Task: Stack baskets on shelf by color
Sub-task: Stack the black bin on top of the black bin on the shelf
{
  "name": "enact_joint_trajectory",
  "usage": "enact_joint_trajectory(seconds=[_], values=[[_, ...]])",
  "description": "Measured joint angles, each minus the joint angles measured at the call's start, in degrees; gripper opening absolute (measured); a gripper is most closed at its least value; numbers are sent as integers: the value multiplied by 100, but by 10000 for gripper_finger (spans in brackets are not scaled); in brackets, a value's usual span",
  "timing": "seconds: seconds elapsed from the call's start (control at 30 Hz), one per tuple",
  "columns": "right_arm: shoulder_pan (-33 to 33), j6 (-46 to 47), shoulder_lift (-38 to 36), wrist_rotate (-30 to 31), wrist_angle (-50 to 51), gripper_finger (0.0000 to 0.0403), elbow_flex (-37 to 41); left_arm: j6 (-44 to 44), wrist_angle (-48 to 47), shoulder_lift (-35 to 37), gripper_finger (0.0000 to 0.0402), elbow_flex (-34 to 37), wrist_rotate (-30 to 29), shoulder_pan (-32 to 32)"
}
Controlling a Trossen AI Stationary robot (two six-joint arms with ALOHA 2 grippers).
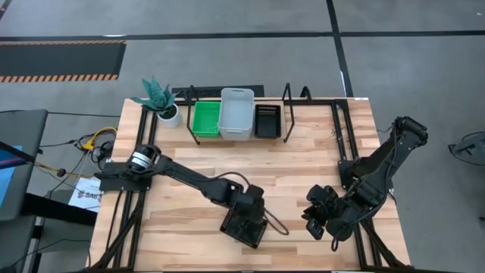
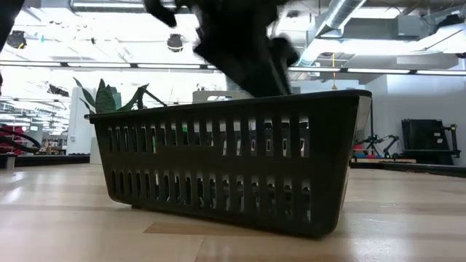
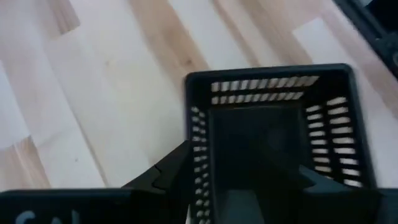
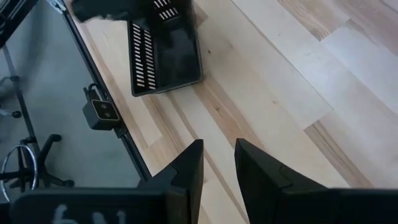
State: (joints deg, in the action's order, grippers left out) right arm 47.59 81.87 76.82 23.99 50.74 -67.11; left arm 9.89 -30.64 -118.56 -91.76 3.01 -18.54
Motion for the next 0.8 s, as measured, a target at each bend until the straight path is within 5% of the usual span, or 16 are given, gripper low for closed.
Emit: enact_joint_trajectory(seconds=[0.17,0.5,0.8], values=[[-2,15,-2,2,2,118,0,-52,-80,-167,139,-4,-173,184],[-11,98,-3,34,-43,118,-2,-1428,-1637,-226,139,7,-1976,792],[-11,219,-2,177,-29,118,-2,-1686,-2042,705,139,6,-1901,870]])
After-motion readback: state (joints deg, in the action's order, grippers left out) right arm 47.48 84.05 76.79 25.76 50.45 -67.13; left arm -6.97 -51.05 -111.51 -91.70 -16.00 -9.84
